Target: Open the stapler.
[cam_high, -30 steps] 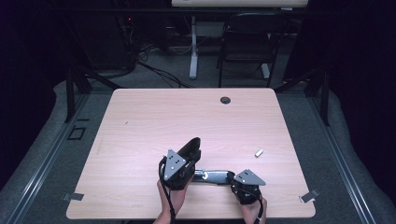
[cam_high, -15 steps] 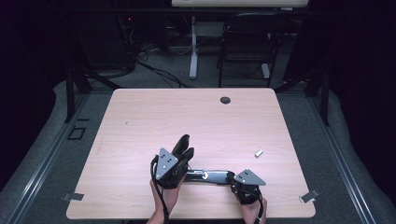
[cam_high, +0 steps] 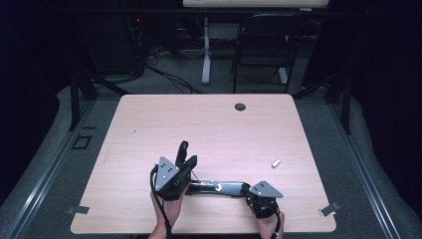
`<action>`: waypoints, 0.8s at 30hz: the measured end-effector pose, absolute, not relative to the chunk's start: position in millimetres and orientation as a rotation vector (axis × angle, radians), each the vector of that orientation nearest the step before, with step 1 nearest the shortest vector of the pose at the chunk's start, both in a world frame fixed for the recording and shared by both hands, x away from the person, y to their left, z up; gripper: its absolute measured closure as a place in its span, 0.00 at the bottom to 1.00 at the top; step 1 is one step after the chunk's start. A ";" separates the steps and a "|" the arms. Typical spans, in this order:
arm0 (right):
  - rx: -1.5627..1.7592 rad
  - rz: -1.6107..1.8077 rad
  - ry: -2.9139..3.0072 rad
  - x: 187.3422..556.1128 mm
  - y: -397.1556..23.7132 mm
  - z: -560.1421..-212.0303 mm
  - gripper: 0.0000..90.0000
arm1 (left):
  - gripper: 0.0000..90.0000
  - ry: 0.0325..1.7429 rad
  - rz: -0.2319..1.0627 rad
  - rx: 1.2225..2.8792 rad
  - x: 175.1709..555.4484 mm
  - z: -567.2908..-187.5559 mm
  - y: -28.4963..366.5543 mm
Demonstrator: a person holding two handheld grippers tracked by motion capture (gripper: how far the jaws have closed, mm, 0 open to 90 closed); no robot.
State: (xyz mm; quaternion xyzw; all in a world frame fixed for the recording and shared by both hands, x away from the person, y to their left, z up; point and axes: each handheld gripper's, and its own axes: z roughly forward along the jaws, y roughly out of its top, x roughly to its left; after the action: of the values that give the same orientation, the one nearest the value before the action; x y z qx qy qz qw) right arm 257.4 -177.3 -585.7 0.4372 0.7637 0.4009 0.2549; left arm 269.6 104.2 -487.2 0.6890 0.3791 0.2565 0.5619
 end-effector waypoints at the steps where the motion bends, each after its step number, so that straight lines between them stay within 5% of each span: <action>1: 1.187 1.088 2.074 257.4 -177.2 -585.6 1.00 | 1.00 0.891 0.601 1.625 269.6 -487.1 105.0; 24: 1.187 1.089 2.075 257.5 -177.3 -585.6 1.00 | 1.00 0.915 0.630 1.612 267.7 -489.0 121.7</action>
State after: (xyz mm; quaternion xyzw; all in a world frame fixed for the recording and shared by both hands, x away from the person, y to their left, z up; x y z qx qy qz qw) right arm 257.5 -177.3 -585.6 0.4370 0.7639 0.4009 0.2547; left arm 267.7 121.7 -489.0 0.6832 0.3879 0.2672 0.5581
